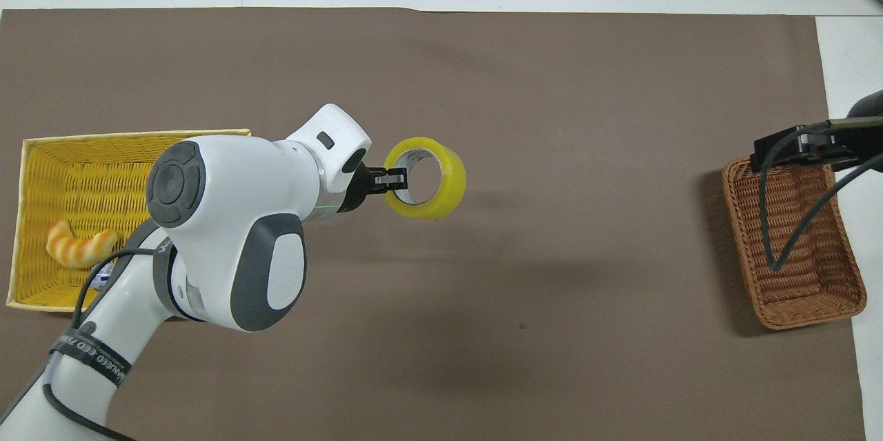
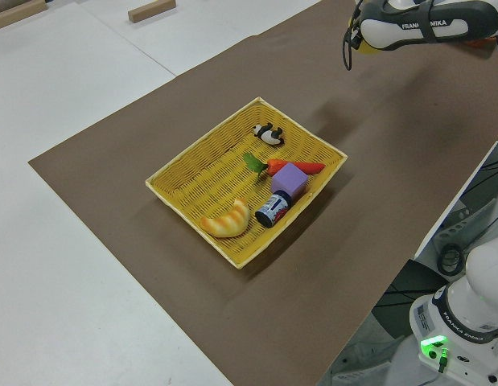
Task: Move tape to another basket
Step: 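Grasp the tape with the right gripper while the left gripper holds it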
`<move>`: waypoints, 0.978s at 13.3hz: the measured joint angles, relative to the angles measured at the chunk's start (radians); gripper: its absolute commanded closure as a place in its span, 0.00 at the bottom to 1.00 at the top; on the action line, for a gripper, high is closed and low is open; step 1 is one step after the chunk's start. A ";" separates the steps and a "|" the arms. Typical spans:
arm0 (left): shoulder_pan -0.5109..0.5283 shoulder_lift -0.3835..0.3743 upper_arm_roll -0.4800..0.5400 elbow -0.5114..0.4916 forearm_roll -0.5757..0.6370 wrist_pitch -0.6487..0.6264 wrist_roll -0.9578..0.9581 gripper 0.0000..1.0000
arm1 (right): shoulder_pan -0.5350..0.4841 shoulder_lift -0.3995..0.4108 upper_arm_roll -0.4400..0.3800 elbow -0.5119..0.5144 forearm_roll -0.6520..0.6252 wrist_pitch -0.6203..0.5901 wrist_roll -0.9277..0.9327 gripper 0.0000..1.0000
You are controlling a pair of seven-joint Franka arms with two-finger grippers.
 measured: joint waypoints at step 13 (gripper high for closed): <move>-0.042 0.000 -0.006 0.001 0.000 0.014 -0.027 1.00 | 0.256 0.051 0.018 -0.246 0.530 0.494 0.021 0.00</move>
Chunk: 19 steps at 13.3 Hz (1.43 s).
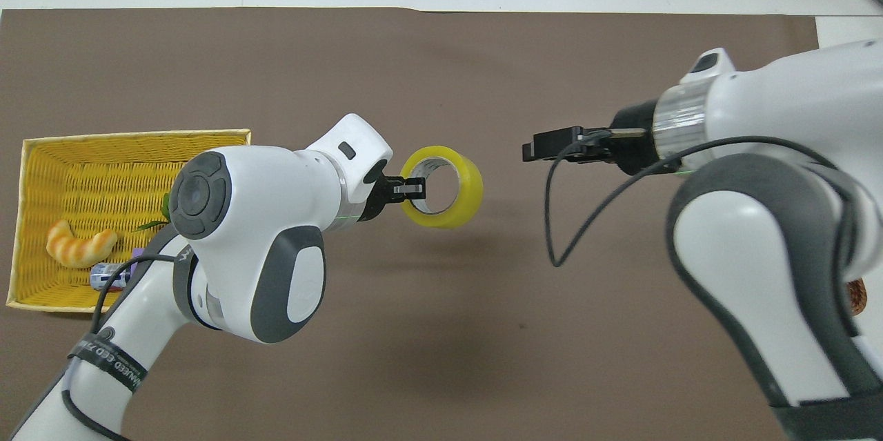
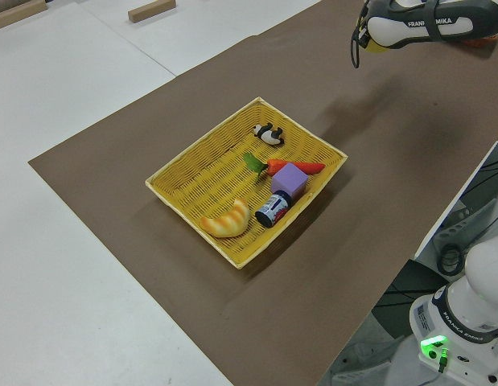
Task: Move tape to another basket
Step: 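Grasp the tape with the right gripper while the left gripper holds it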
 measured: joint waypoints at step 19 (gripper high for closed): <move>-0.018 -0.018 0.003 0.002 -0.001 0.021 -0.019 0.72 | 0.133 0.102 -0.001 -0.051 0.070 0.128 0.132 1.00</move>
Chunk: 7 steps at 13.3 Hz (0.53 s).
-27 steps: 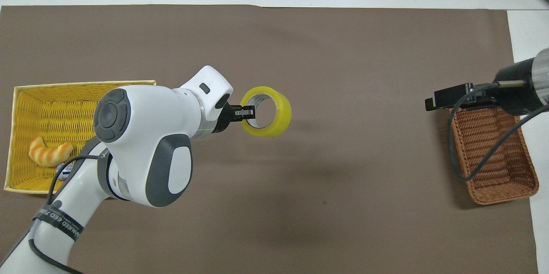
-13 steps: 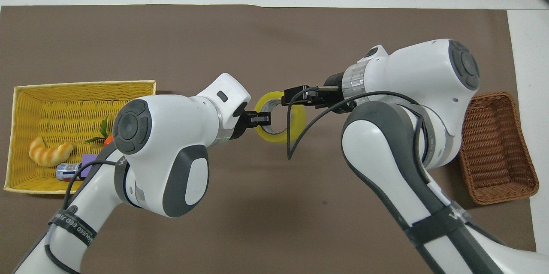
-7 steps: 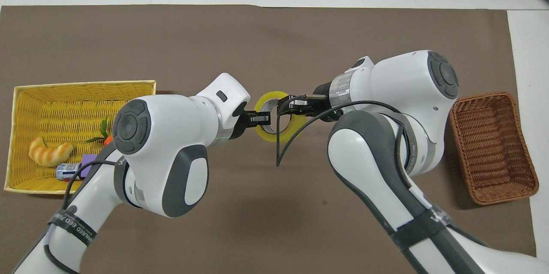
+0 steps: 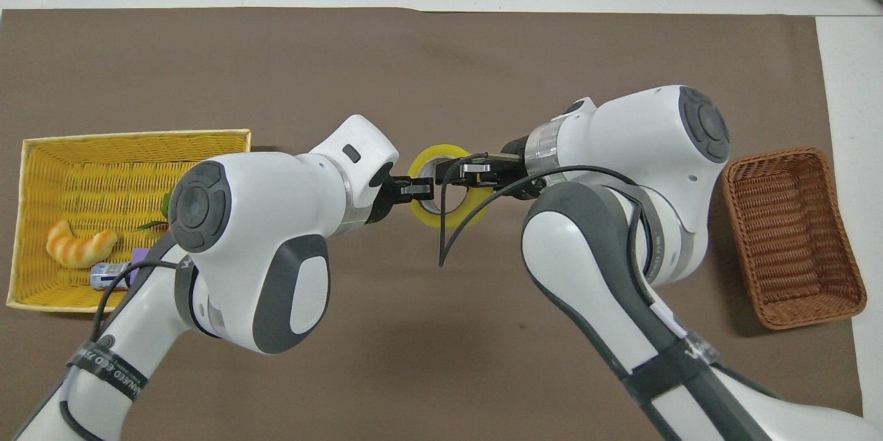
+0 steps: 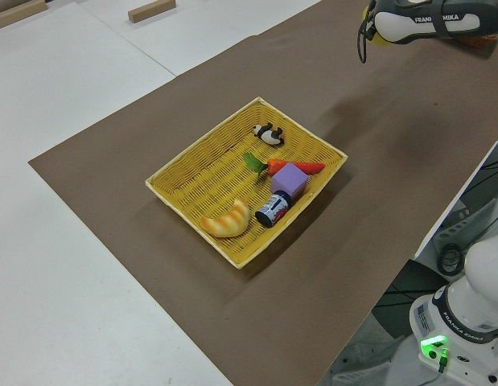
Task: Move tape to another basket
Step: 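Grasp the tape with the right gripper while the left gripper holds it, then carry the tape with the right gripper while the left gripper withdraws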
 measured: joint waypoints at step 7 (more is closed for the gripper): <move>0.001 0.005 0.014 0.025 0.014 -0.044 0.001 0.00 | -0.003 -0.005 -0.006 0.001 -0.001 -0.056 0.022 1.00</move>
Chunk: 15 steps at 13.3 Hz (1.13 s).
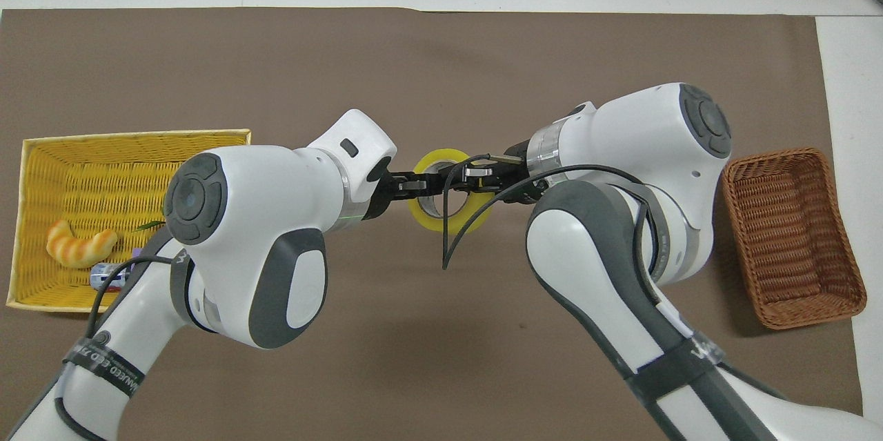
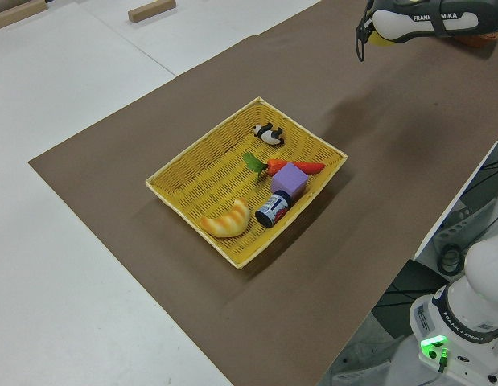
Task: Move tape to another basket
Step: 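Carry the tape with the right gripper while the left gripper withdraws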
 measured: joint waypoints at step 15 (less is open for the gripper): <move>0.326 -0.087 0.025 0.286 0.428 -0.519 0.217 0.00 | -0.074 -0.002 -0.016 0.005 -0.259 -0.174 0.063 1.00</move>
